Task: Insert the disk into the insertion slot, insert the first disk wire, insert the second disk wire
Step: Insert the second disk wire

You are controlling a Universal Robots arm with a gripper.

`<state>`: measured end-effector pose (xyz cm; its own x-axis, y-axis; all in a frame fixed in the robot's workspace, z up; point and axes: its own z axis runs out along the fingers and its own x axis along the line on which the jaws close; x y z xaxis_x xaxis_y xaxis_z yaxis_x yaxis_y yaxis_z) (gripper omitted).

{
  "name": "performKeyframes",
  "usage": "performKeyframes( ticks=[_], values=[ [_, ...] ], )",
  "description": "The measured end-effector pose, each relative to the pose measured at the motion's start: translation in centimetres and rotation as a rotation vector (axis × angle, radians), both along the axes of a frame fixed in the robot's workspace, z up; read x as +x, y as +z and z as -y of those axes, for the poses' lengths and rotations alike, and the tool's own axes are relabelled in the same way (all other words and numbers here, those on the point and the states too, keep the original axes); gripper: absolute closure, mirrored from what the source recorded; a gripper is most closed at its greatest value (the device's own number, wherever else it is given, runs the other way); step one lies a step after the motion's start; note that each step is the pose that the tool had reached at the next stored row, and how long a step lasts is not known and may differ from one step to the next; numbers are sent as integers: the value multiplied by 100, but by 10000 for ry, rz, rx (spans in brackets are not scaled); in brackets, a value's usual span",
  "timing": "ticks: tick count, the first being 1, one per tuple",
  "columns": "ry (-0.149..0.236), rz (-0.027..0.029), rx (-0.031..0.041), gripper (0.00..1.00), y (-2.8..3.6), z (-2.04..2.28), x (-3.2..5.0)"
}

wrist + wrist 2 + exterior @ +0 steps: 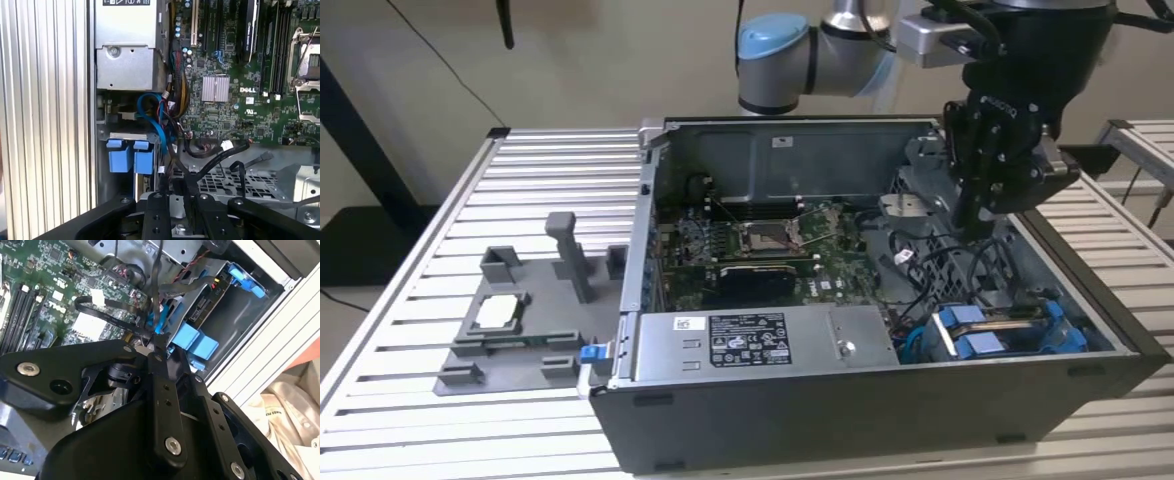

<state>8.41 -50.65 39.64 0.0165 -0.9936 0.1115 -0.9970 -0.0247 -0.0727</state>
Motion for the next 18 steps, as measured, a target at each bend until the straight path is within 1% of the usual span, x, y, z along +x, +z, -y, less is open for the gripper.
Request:
performKeyframes(
  ticks=[1,2,3,5,6,7,10,11,12,13,14,17,18],
  values=[
    [0,129,-32,73,-3,-1,-26],
    [2,237,-76,73,-5,-1,-52],
    [2,313,-139,73,-7,-2,-78],
    [2,464,-288,73,-11,-5,-127],
    [3,530,-321,73,-18,-13,-147],
    [4,596,-341,73,-26,-24,-167],
    [18,793,-350,73,-58,-53,-210],
    [26,851,-366,73,-66,-55,-224],
    [34,925,-387,73,-73,-57,-234],
    [44,998,-398,73,-80,-59,-238],
    [56,1057,-401,73,-91,-58,-239],
    [145,1192,-407,73,-116,-60,-239],
    [196,1203,-407,73,-120,-60,-239]
  ],
)
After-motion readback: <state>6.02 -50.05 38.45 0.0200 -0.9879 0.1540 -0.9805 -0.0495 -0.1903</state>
